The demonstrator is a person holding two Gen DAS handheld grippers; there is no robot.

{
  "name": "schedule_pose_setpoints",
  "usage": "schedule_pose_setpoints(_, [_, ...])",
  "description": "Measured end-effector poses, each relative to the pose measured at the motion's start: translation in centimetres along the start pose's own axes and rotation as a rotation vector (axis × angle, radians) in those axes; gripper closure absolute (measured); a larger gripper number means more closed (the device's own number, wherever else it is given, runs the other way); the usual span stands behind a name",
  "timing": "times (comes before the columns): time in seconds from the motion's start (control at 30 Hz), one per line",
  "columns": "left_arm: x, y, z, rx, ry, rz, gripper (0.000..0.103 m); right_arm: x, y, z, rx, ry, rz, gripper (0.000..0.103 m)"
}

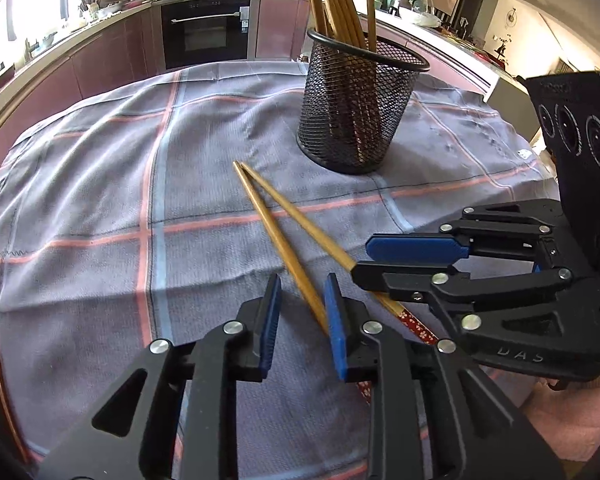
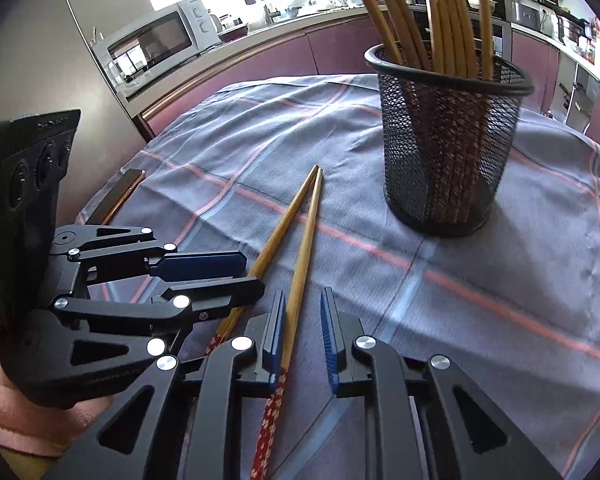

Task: Organize utensils
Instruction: 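Close the right tool on one red-tipped chopstick while the left grasps the other, then lift both held chopsticks upright and carry them over the mesh cup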

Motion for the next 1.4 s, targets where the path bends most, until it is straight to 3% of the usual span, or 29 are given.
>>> schedule_pose_setpoints(0.3, [-1.4,1.6,0.7,-0.014,0.009,-0.019,0.076,-2.3,0.1,1.8,0.045,-0.007,-0.048,0.087])
schedule_pose_setpoints(0.43, [-1.7,1.3,1.1,-0.033,0.013,-0.009,0.077,-2.4,0.0,1.9,0.061,-0.01,-0.053,0.094])
schedule_pose_setpoints(0.5, [-1.8,1.3,1.2,-0.045,0.013,-0.018,0.085,-2.3,-0.2,1.8,0.057,-0.015,-0.043,0.096])
schedule_pose_setpoints(0.77, [-1.7,1.6,1.2,-0.031,0.006,-0.079,0.094,-2.1,-1.0,0.5,0.028,-0.043,-0.013,0.098])
schedule_pose_setpoints(0.97, [-1.6,1.5,0.1,0.0,-0.017,-0.098,0.095,-2.0,-1.2,-1.9,-0.012,-0.101,-0.001,0.098])
schedule_pose_setpoints(1.4, [-3.0,1.3,-5.8,0.133,-0.16,-0.116,0.095,-2.4,-2.1,-8.1,-0.074,-0.27,0.051,0.098])
Point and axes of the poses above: each gripper's, at about its wrist camera, not at the fingertips, and z roughly the way its jaws point, y to its left, x to its underside, the point moved 3 cm from there along z, roughly the way its jaws point, and after that the axes turned 2 degrees about z, right-handed, at the moved point
